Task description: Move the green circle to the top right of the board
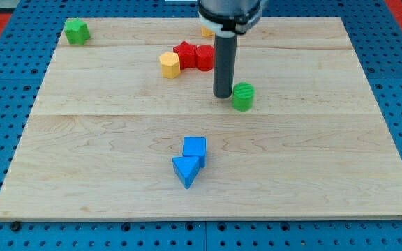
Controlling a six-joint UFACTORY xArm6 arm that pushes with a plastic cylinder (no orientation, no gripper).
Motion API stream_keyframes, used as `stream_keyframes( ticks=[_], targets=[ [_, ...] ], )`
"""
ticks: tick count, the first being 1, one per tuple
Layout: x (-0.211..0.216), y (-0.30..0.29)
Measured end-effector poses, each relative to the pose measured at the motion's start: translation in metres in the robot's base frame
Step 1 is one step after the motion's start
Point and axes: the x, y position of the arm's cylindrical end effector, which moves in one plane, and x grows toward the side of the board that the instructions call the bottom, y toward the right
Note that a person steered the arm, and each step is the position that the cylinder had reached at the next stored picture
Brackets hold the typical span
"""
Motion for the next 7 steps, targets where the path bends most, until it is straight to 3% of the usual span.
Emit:
stream_keyframes(
  ticks=[1, 3, 5, 7],
  targets=[
    [0.042, -0.018],
    [-0.061, 0.081],
    [-0.010, 0.099],
    [-0.104, 0.130]
  ],
)
